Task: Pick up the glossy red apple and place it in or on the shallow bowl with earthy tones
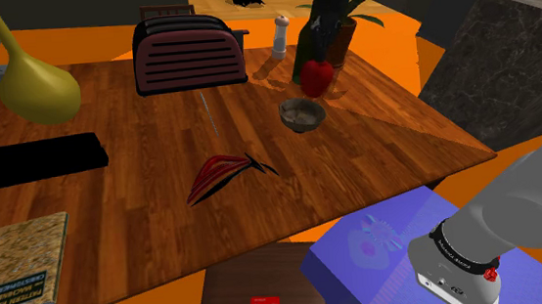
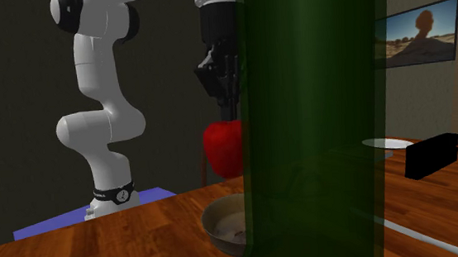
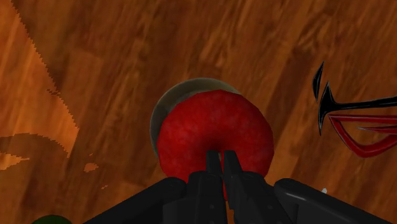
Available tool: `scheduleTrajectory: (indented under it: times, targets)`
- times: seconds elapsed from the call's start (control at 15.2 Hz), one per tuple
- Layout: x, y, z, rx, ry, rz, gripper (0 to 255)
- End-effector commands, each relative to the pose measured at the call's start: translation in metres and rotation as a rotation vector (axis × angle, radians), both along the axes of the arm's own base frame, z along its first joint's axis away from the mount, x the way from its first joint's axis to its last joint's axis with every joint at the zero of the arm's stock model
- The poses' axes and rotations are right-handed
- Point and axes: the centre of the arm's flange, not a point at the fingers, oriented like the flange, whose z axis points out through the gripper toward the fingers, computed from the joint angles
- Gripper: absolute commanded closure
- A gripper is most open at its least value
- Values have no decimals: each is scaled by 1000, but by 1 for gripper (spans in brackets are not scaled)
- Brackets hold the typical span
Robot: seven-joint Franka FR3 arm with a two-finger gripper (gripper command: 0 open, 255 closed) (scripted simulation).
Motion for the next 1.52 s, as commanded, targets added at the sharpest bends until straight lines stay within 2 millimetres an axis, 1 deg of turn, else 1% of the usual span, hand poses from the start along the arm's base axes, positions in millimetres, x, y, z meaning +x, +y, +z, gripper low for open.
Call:
scheduleTrajectory:
  times: [0.0,0.33,0.4,0.92,0.99,1.32,1.45]
  targets:
    - [0,0,-11,0,-1,0,255]
    - [0,0,-38,0,-1,0,255]
    - [0,0,-47,0,-1,0,255]
    - [0,0,-47,0,-1,0,255]
    - [0,0,-47,0,-1,0,0]
    - [0,0,-47,0,-1,0,0]
    - [2,-2,-21,0,-1,0,0]
